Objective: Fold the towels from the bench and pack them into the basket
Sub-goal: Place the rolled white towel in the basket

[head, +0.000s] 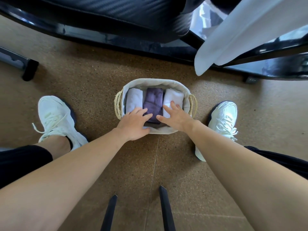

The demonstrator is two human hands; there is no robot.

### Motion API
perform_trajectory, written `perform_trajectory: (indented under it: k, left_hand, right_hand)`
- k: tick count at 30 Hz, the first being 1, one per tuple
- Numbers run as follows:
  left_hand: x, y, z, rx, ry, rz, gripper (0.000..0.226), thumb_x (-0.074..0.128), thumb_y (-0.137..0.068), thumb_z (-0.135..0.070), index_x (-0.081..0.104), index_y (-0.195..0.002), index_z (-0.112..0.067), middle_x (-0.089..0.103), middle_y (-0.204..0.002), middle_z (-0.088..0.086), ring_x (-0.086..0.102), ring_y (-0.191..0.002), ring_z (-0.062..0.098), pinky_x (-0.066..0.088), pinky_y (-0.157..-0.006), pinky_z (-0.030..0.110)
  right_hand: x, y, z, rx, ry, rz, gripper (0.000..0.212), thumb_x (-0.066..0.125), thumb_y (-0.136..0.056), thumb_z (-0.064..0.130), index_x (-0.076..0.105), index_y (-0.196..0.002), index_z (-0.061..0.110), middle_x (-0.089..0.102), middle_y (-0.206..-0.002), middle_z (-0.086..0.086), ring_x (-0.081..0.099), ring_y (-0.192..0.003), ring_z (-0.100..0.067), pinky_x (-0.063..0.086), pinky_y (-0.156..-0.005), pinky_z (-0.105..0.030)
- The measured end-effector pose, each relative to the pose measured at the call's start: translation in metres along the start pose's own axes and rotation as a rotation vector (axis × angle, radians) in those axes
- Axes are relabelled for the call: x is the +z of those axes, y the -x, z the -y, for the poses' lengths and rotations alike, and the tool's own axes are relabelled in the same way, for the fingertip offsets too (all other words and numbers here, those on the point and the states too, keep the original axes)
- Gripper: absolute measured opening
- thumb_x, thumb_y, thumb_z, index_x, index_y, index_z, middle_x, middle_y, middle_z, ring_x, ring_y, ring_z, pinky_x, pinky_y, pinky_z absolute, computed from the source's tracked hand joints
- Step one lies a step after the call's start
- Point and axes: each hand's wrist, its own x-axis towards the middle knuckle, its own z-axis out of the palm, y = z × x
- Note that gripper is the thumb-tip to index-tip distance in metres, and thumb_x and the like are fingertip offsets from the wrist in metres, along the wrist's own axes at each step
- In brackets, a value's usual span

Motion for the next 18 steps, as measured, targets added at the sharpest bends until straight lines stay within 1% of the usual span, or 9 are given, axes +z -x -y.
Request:
perform_trajectory:
  k: [3, 5, 8, 10, 11, 13, 15, 16, 18]
  left_hand:
    - [-0.022, 0.014, -0.004, -0.023, 0.101, -0.013, 0.061, 0.055, -0.097, -0.048, 0.041, -0.153, -0.027, 0.044, -0.156, -0.001, 0.036, -0.144, 0.021, 0.041, -0.111, 0.043]
    - [-0.042, 0.026, -0.010, -0.053, 0.190, -0.089, 0.055, 0.060, -0.096, -0.041, 0.049, -0.148, -0.025, 0.055, -0.146, 0.000, 0.047, -0.135, 0.023, 0.044, -0.105, 0.042]
    - [-0.076, 0.044, -0.023, -0.094, 0.327, -0.213, 0.045, 0.063, -0.097, -0.037, 0.057, -0.140, -0.028, 0.059, -0.143, -0.004, 0.051, -0.133, 0.021, 0.044, -0.106, 0.039]
    - [-0.104, 0.052, -0.036, -0.111, 0.478, -0.268, 0.037, 0.063, -0.097, -0.032, 0.063, -0.134, -0.030, 0.063, -0.136, -0.009, 0.056, -0.128, 0.015, 0.044, -0.105, 0.035]
    - [-0.119, 0.056, -0.045, -0.109, 0.551, -0.295, 0.033, 0.064, -0.097, -0.029, 0.065, -0.129, -0.031, 0.065, -0.131, -0.011, 0.058, -0.124, 0.014, 0.046, -0.103, 0.034]
    - [-0.151, 0.063, -0.065, -0.074, 0.687, -0.370, 0.026, 0.066, -0.097, -0.025, 0.068, -0.121, -0.032, 0.069, -0.120, -0.013, 0.064, -0.116, 0.013, 0.051, -0.098, 0.034]
    - [-0.183, 0.073, -0.090, -0.016, 0.781, -0.451, 0.024, 0.066, -0.097, -0.024, 0.068, -0.120, -0.030, 0.071, -0.114, -0.012, 0.066, -0.108, 0.009, 0.056, -0.092, 0.032]
    - [-0.198, 0.078, -0.103, 0.010, 0.809, -0.501, 0.025, 0.067, -0.096, -0.023, 0.069, -0.120, -0.028, 0.071, -0.111, -0.011, 0.066, -0.105, 0.007, 0.056, -0.091, 0.030]
    - [-0.225, 0.086, -0.129, 0.055, 0.849, -0.630, 0.026, 0.070, -0.094, -0.023, 0.071, -0.120, -0.025, 0.072, -0.106, -0.011, 0.067, -0.101, 0.005, 0.055, -0.094, 0.033]
  right_hand:
    - [-0.031, 0.031, 0.006, 0.010, -0.151, -0.025, 0.070, 0.041, -0.100, 0.063, 0.027, -0.159, 0.028, 0.027, -0.166, -0.004, 0.033, -0.148, -0.030, 0.031, -0.116, -0.044]
    - [-0.050, 0.060, 0.008, -0.012, -0.142, -0.065, 0.060, 0.050, -0.101, 0.053, 0.039, -0.154, 0.025, 0.044, -0.156, -0.006, 0.046, -0.139, -0.029, 0.038, -0.112, -0.038]
    - [-0.085, 0.111, 0.012, -0.104, -0.074, -0.113, 0.042, 0.056, -0.101, 0.039, 0.055, -0.141, 0.026, 0.063, -0.135, -0.001, 0.057, -0.124, -0.023, 0.045, -0.104, -0.033]
    - [-0.116, 0.150, 0.015, -0.153, -0.144, -0.209, 0.034, 0.058, -0.099, 0.034, 0.063, -0.132, 0.027, 0.068, -0.120, 0.003, 0.063, -0.113, -0.020, 0.049, -0.097, -0.032]
    - [-0.131, 0.170, 0.017, -0.180, -0.191, -0.294, 0.031, 0.059, -0.098, 0.032, 0.066, -0.127, 0.027, 0.069, -0.114, 0.005, 0.064, -0.109, -0.018, 0.051, -0.095, -0.032]
    - [-0.159, 0.206, 0.021, -0.258, -0.281, -0.537, 0.026, 0.062, -0.096, 0.029, 0.071, -0.120, 0.027, 0.072, -0.107, 0.007, 0.067, -0.101, -0.014, 0.053, -0.094, -0.033]
    - [-0.181, 0.238, 0.023, -0.357, -0.386, -0.840, 0.021, 0.066, -0.094, 0.024, 0.075, -0.114, 0.022, 0.076, -0.099, 0.005, 0.069, -0.092, -0.014, 0.055, -0.091, -0.036]
    - [-0.191, 0.253, 0.024, -0.405, -0.436, -0.998, 0.019, 0.068, -0.093, 0.020, 0.076, -0.110, 0.019, 0.076, -0.096, 0.004, 0.069, -0.086, -0.013, 0.056, -0.087, -0.036]
    - [-0.210, 0.277, 0.025, -0.472, -0.462, -1.301, 0.015, 0.070, -0.091, 0.016, 0.077, -0.104, 0.016, 0.075, -0.090, 0.003, 0.067, -0.078, -0.012, 0.057, -0.080, -0.033]
